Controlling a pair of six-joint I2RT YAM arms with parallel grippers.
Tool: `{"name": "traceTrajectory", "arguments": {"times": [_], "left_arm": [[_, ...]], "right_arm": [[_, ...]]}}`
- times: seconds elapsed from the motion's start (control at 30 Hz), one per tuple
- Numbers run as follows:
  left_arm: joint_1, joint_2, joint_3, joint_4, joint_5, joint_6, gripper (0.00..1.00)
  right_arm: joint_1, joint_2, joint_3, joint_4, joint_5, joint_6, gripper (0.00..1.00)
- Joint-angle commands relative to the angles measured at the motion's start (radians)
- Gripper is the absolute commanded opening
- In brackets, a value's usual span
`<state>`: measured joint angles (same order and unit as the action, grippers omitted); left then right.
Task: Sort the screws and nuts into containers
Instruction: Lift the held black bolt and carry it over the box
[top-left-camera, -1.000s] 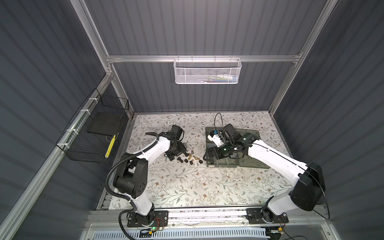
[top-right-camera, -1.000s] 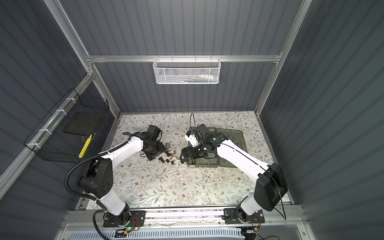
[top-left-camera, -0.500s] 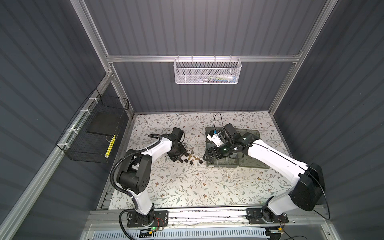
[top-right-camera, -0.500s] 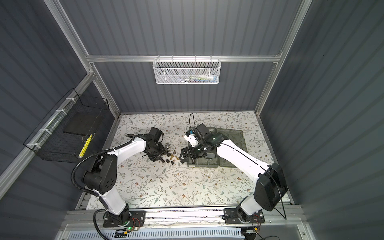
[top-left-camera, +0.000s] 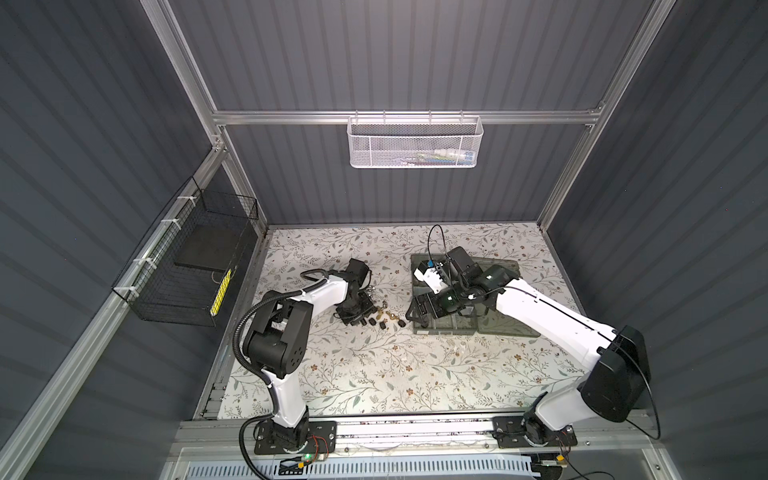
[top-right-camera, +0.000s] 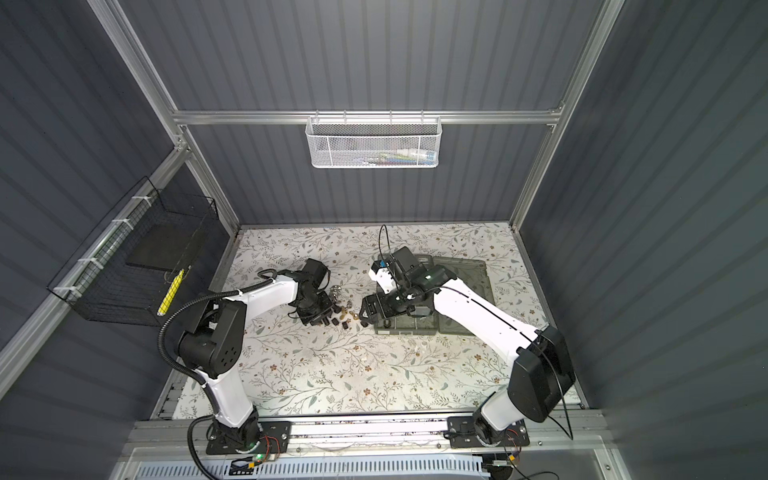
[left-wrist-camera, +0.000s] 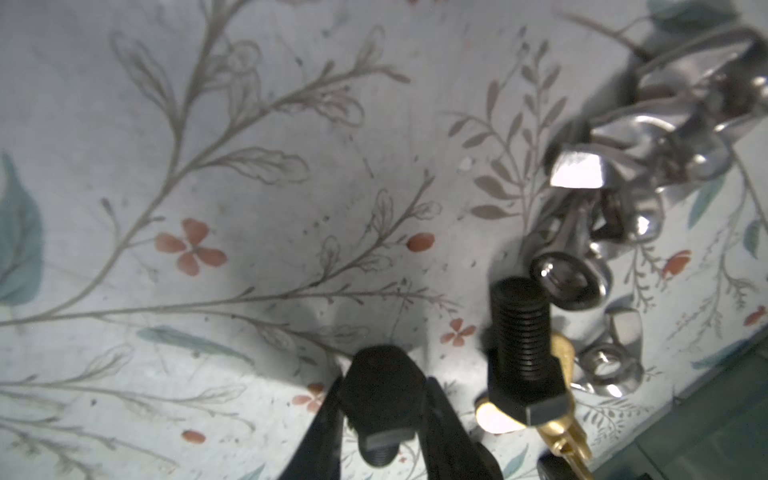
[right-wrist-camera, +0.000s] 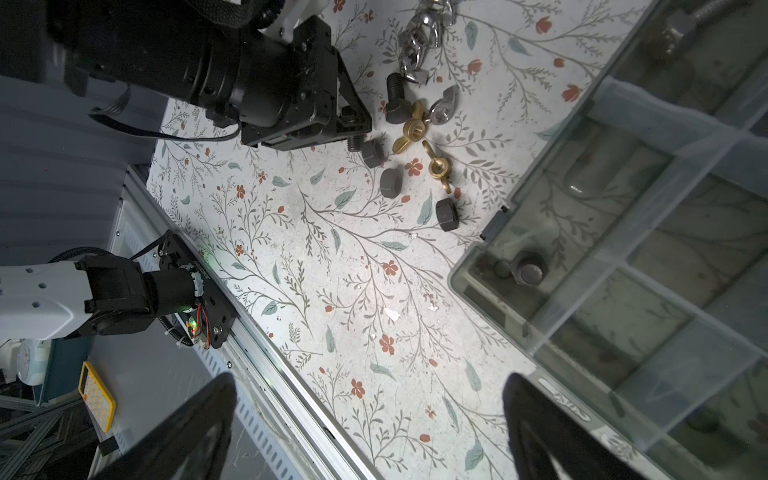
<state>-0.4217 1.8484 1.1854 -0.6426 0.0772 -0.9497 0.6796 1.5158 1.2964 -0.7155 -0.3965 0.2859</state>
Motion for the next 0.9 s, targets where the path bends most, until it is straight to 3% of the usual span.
{"name": "traceTrajectory", "arguments": {"times": [0.0, 0.33, 0.63, 0.87], "left_arm": [[0.007, 0.039, 0.008, -0.027, -0.001, 0.025, 0.25], [0.006, 0.018, 0.052, -0.109, -0.068, 0.103, 0.0], [-0.011, 0.01, 0.284, -0.243, -0.133, 0.237, 0.0], [-0.121, 0.087, 0.467, -0.289, -0.125, 0.255, 0.0]], "right_arm": [[-0.004, 0.008, 0.024, -0.019, 0.005, -0.012, 0.99], [-0.009, 0.008, 0.02, -0.015, 0.005, -0.008, 0.99], [-0.016, -0.001, 0.018, -0.016, 0.021, 0.005, 0.99], [-0.055, -0.063, -0.033, 0.003, 0.051, 0.044, 0.99]]}}
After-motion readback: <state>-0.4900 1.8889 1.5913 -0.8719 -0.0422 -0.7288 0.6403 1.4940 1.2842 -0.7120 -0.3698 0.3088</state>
